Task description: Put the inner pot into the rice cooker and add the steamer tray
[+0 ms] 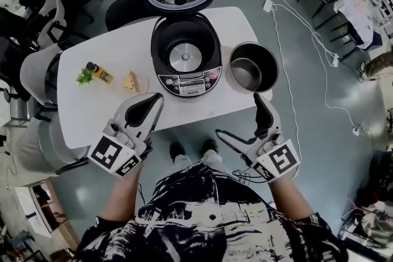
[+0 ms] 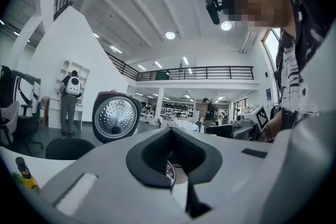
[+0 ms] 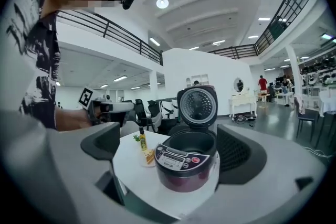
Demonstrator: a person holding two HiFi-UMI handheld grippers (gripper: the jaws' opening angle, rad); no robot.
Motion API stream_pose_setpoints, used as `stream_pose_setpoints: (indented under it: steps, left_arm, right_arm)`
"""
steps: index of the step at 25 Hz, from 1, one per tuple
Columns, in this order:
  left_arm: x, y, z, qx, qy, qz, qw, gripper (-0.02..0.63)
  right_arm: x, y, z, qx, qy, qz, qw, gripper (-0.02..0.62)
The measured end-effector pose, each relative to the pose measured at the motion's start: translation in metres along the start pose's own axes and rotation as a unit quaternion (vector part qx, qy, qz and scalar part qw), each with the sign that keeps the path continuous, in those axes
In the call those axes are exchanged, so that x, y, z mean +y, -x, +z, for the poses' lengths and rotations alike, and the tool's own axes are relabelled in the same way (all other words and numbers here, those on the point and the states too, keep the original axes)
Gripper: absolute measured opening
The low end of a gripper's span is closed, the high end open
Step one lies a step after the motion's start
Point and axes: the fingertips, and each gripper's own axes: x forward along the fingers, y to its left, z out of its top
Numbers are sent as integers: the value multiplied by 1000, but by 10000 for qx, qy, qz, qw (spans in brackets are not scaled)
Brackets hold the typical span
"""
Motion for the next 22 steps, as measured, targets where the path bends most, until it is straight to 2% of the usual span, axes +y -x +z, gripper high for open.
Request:
stream_pose_setpoints:
  steps: [6, 11, 13, 16, 19, 22]
  left_arm:
    - [-21, -19, 3, 34, -49, -154, 9999, 5]
    - [-29, -21, 2, 76, -23, -142, 9999, 5]
    - [-32, -22, 1, 85, -11, -124, 9999, 5]
    - [-34, -21, -2, 115, 10, -65, 9999, 5]
    - [-30, -17, -5, 154, 34, 38, 9999, 5]
    - [-24, -12, -8, 168, 68, 161, 9997, 5]
  right_arm:
    - [-90, 28, -13, 180, 122, -892, 9958, 532]
    - [-188, 40, -35, 575, 221, -1629, 9847, 532]
    - [-231, 42, -53, 862, 44, -1893, 9781, 532]
    - [-282, 37, -91, 1358, -492, -2102, 9669, 532]
    - [-317, 26, -130, 1782, -1058, -2213, 9529, 532]
    - [-341, 12, -160, 2088, -1388, -2306, 9402, 532]
